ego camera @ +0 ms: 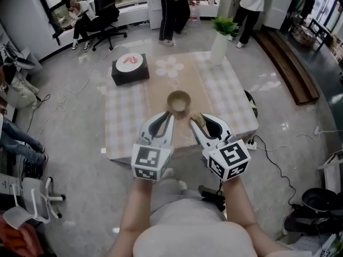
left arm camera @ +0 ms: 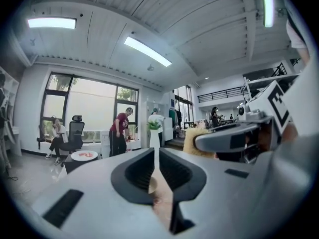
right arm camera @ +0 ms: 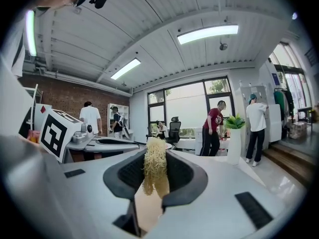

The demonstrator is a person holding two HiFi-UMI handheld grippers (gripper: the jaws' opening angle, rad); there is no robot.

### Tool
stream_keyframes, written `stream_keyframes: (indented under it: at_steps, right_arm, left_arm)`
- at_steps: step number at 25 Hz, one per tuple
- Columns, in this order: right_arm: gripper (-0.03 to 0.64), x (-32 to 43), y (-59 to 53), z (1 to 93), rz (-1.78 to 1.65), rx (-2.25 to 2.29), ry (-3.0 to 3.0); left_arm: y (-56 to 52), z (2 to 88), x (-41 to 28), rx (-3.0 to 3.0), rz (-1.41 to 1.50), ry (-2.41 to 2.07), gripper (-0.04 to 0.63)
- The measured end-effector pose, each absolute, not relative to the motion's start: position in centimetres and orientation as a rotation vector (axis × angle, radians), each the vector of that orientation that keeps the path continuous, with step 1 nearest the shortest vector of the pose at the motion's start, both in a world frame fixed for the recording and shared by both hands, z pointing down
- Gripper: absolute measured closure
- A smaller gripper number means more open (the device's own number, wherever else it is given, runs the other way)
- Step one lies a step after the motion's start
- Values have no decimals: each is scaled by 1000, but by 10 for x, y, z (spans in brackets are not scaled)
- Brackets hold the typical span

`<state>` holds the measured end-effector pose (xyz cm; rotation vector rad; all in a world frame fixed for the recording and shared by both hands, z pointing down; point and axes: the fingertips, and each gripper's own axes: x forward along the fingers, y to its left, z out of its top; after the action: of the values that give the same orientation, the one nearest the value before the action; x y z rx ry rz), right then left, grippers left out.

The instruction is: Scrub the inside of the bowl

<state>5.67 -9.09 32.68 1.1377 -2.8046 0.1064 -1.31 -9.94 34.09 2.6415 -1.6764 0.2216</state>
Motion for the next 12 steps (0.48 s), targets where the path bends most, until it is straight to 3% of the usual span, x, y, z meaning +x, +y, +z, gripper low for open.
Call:
stream_keyframes:
  at_steps: [4,6,10,12]
  right_arm:
    - [517,58,-109,330,124,1143,-2795]
    - [517,58,-119,332,129,1145,-2788]
    - [517,57,-142,338,142,1147,-2768]
    - [517,56,-157,340,149,1158,-2758]
  left_arm:
    - [-115,350,-9,2662,252,-1595,568]
    - [-124,356,-4,2677,272,-1523,492]
    - [-143,372,0,2700,327,-1414,416]
    - [-153,381,2,2722,373,-1353,346]
